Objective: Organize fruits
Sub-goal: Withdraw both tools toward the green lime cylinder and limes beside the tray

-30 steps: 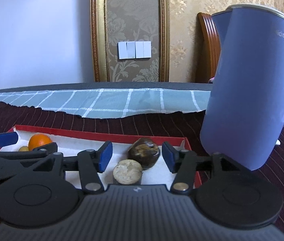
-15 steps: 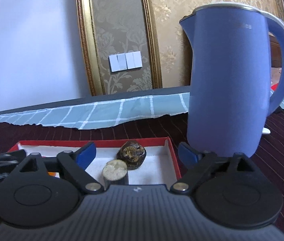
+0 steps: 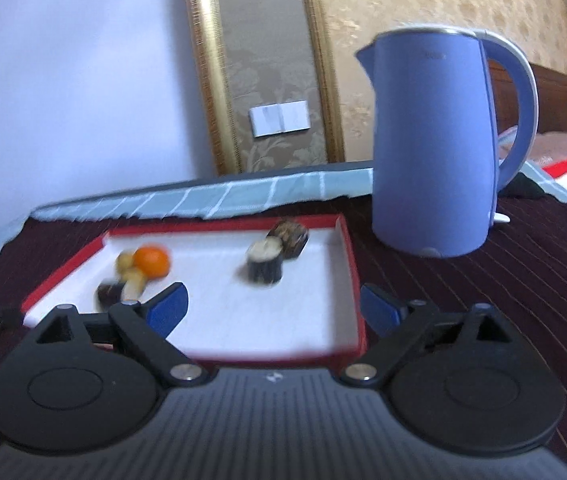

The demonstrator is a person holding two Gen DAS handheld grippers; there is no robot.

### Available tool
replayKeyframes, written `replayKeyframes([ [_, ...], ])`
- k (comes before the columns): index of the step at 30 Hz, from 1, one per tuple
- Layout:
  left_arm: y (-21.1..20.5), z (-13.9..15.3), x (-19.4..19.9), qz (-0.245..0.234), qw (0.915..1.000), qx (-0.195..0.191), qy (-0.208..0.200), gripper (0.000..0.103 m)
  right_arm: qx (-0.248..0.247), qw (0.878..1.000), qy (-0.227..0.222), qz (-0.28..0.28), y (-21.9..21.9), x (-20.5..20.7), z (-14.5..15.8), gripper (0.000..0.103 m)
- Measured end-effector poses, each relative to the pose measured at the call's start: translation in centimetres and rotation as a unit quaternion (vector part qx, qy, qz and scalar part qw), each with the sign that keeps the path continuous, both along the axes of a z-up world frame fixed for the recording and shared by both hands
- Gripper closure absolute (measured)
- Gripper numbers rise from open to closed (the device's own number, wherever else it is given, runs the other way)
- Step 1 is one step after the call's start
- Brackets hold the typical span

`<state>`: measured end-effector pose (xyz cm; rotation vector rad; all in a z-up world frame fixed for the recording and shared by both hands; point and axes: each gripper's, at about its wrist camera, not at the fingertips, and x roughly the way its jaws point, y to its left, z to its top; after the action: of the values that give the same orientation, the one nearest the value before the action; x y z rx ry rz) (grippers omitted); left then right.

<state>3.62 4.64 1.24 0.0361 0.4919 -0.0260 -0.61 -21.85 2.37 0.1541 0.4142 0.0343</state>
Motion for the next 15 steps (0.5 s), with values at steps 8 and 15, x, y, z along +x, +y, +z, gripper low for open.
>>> replayKeyframes([
  [8, -0.9, -2.1, -0.9, -0.052, 0.9985, -0.003, 0.018, 0.021, -0.048, 0.997, 0.039, 0.039, 2.7, -3.7, -1.3, 0.011],
  [15, -0.8, -2.6, -1.1, -0.058, 0.9981, -0.008, 0.021, 0.021, -0.075, 0.994, 0.058, 0.054, 4.3, -3.6, -1.9, 0.011],
])
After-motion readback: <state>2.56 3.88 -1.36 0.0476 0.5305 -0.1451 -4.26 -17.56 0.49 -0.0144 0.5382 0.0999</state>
